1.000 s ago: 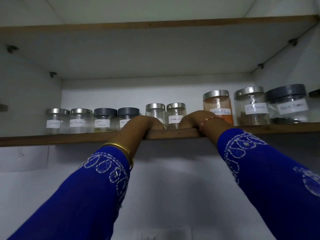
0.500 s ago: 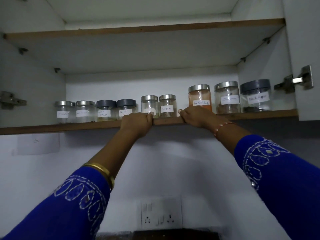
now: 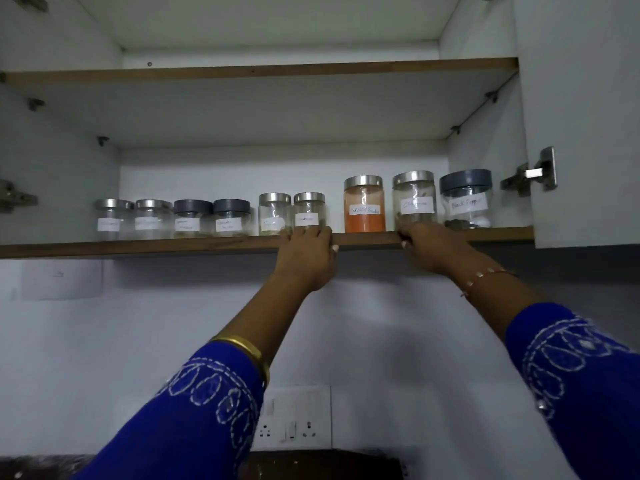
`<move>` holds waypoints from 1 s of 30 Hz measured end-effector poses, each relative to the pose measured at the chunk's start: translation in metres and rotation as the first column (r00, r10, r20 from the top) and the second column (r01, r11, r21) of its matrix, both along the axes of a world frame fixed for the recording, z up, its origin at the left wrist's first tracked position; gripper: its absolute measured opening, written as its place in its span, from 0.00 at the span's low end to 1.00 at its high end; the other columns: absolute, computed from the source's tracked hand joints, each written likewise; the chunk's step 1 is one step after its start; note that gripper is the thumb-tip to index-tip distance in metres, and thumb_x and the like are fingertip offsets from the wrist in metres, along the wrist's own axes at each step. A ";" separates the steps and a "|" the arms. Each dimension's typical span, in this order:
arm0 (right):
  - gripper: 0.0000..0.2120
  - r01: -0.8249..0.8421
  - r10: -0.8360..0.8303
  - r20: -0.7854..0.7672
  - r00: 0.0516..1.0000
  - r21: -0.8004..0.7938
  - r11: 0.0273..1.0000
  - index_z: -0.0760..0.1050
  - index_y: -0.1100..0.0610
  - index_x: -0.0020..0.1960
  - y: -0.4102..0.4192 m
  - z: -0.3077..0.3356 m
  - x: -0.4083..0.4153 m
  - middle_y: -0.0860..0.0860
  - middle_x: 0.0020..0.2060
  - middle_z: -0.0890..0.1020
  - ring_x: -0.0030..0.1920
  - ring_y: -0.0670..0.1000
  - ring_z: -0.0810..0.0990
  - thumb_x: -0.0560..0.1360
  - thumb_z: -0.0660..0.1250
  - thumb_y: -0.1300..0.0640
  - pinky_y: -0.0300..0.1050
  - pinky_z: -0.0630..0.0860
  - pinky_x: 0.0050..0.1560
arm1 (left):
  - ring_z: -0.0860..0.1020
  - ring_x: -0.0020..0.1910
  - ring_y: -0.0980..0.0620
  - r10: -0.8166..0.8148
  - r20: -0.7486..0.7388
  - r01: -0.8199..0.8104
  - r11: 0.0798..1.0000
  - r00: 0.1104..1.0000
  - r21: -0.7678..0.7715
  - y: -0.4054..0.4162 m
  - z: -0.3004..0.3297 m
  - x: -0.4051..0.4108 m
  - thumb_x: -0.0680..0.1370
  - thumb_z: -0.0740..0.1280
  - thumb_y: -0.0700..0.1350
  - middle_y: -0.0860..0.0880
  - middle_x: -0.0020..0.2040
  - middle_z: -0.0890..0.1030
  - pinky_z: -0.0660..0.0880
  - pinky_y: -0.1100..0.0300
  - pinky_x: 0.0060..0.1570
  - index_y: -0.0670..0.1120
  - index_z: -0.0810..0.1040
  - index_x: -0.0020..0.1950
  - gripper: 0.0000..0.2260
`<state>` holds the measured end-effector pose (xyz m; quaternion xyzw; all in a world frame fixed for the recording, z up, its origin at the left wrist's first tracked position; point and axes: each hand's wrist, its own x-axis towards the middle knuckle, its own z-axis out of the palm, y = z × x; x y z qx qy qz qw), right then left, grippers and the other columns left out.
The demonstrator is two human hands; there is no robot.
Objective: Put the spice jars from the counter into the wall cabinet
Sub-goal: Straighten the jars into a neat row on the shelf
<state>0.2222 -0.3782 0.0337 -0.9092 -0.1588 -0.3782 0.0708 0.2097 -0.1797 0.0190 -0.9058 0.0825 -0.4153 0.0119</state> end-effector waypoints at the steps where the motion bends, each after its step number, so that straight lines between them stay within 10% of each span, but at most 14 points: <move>1: 0.13 -0.002 0.002 0.030 1.000 0.004 1.000 0.73 0.62 0.61 0.001 -0.001 0.001 0.60 0.59 0.76 0.58 0.59 0.75 0.79 0.56 0.62 0.46 0.70 0.54 | 0.70 0.63 0.42 -0.001 0.025 0.001 1.000 1.000 -0.011 0.000 -0.002 0.001 0.80 0.53 0.48 0.43 0.62 0.74 0.57 0.45 0.69 0.43 0.70 0.62 0.15; 30: 0.14 0.066 -0.074 0.175 0.982 0.047 0.997 0.72 0.60 0.63 0.006 -0.011 0.004 0.60 0.56 0.78 0.56 0.59 0.76 0.80 0.56 0.58 0.50 0.74 0.52 | 0.69 0.65 0.41 -0.041 0.123 0.048 0.997 0.992 -0.056 0.000 -0.011 0.010 0.81 0.52 0.52 0.41 0.63 0.75 0.56 0.46 0.70 0.42 0.70 0.63 0.18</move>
